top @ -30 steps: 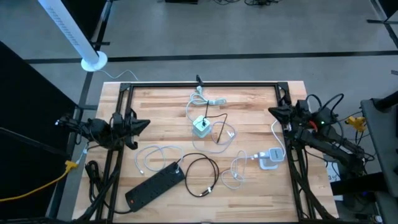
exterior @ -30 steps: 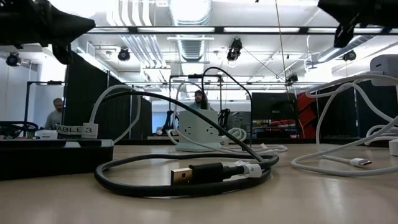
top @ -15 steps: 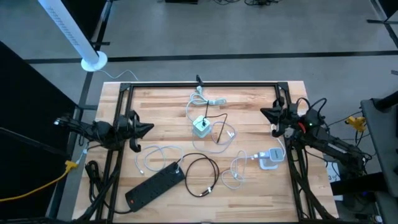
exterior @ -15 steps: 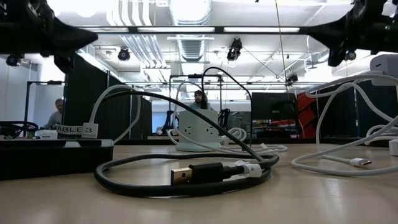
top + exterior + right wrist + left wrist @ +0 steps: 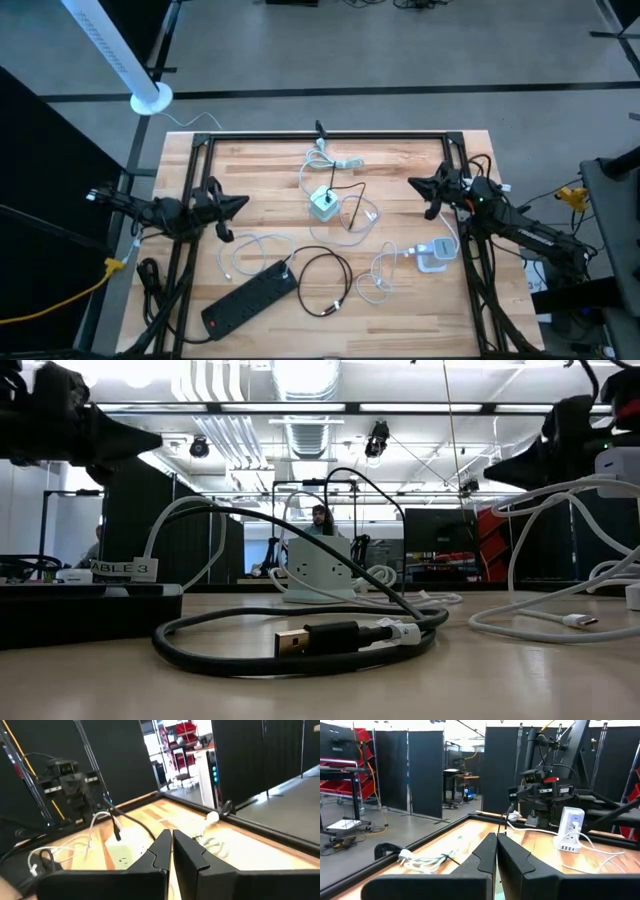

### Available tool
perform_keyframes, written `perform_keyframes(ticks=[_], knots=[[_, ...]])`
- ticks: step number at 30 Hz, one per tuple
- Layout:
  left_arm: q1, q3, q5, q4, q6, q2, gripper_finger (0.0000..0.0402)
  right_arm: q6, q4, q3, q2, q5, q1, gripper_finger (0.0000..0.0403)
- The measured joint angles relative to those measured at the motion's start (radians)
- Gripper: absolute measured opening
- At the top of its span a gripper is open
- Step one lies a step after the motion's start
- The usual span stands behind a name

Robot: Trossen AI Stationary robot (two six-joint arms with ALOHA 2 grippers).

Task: Insert USB
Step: Return to Home Position

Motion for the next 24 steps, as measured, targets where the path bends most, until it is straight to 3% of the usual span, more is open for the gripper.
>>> perform_keyframes(ticks=[5, 9, 11, 17, 24], knots=[[0.005, 0.0, -0.03, 0.0, 0.026, 0.001, 0.0, -0.021, 0.023, 0.0, 0.0, -0.029, 0.002, 0.0], [0.006, 0.0, -0.21, 0.0, -0.157, 0.024, 0.0, -0.031, 0.026, 0.0, 0.0, -0.047, 0.002, 0.0], [0.007, 0.0, -0.265, 0.002, -0.173, 0.04, 0.0, -0.027, 0.042, 0.0, 0.0, -0.096, 0.002, 0.0], [0.061, 0.0, -0.287, 0.032, -0.212, 0.108, 0.0, 0.007, 0.081, 0.0, -0.002, -0.194, 0.025, 0.0], [0.156, 0.0, -0.239, 0.219, -0.2, 0.23, 0.0, 0.028, 0.087, 0.0, 0.0, -0.201, 0.108, 0.0]])
